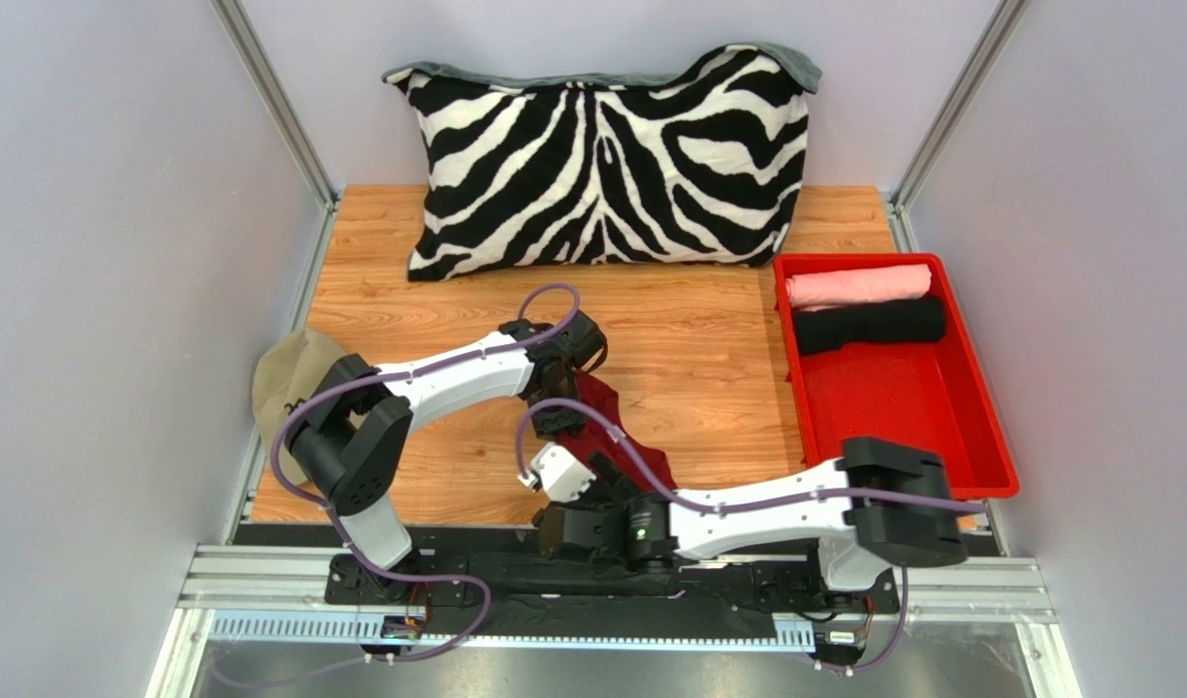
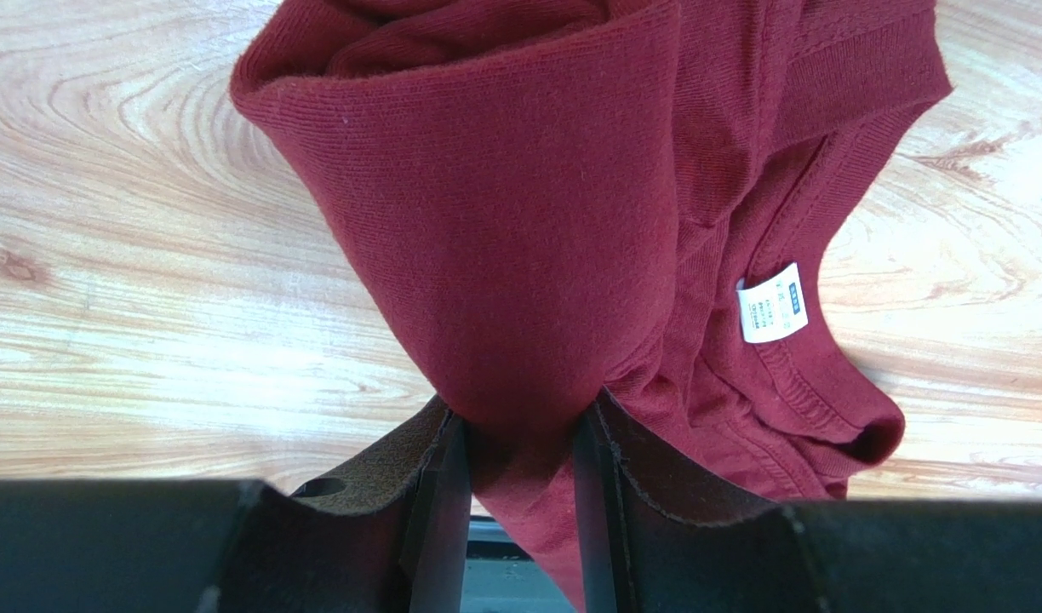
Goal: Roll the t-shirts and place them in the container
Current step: Roll the T-shirt to the center of the board.
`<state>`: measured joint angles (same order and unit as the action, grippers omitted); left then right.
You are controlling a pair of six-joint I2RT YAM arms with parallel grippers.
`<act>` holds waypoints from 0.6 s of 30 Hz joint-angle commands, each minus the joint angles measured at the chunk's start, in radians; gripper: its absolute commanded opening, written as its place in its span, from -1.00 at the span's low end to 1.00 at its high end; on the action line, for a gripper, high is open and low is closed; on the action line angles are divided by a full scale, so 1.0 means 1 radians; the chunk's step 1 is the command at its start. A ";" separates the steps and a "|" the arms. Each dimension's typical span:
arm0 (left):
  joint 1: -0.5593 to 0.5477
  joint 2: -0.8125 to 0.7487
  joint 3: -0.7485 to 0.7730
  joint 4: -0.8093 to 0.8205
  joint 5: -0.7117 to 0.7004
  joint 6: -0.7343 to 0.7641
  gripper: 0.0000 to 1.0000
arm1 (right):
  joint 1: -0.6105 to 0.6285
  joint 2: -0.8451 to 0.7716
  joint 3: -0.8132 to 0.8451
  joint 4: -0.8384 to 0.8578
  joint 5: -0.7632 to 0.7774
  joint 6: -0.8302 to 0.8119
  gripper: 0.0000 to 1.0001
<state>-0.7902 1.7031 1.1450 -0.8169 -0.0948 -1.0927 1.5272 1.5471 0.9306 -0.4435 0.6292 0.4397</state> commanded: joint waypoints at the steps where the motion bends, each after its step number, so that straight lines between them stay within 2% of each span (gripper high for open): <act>1: -0.003 0.021 0.007 -0.087 0.010 0.031 -0.22 | 0.017 0.129 0.102 -0.124 0.187 0.011 0.59; 2: -0.003 0.020 0.006 -0.087 0.009 0.031 -0.22 | 0.019 0.180 0.115 -0.139 0.204 0.022 0.59; 6: 0.000 0.009 -0.014 -0.059 0.018 0.045 -0.19 | 0.014 0.223 0.111 -0.187 0.224 0.071 0.34; 9: 0.011 -0.013 -0.037 -0.024 0.035 0.059 -0.18 | -0.004 0.202 0.085 -0.186 0.213 0.105 0.20; 11: 0.025 -0.034 -0.053 -0.002 0.053 0.068 -0.12 | -0.039 0.167 0.056 -0.153 0.176 0.094 0.18; 14: 0.058 -0.068 -0.080 0.048 0.089 0.091 0.03 | -0.105 0.050 -0.038 -0.026 0.023 0.053 0.10; 16: 0.077 -0.117 -0.116 0.119 0.124 0.114 0.12 | -0.156 -0.052 -0.122 0.086 -0.158 0.037 0.07; 17: 0.098 -0.135 -0.129 0.148 0.138 0.123 0.21 | -0.220 -0.080 -0.153 0.119 -0.225 0.034 0.06; 18: 0.111 -0.155 -0.151 0.206 0.150 0.135 0.25 | -0.260 -0.109 -0.179 0.188 -0.378 0.031 0.05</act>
<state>-0.7280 1.6367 1.0523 -0.7113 0.0029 -1.0302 1.4029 1.5677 0.8501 -0.4438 0.5938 0.4801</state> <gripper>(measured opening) 0.589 0.535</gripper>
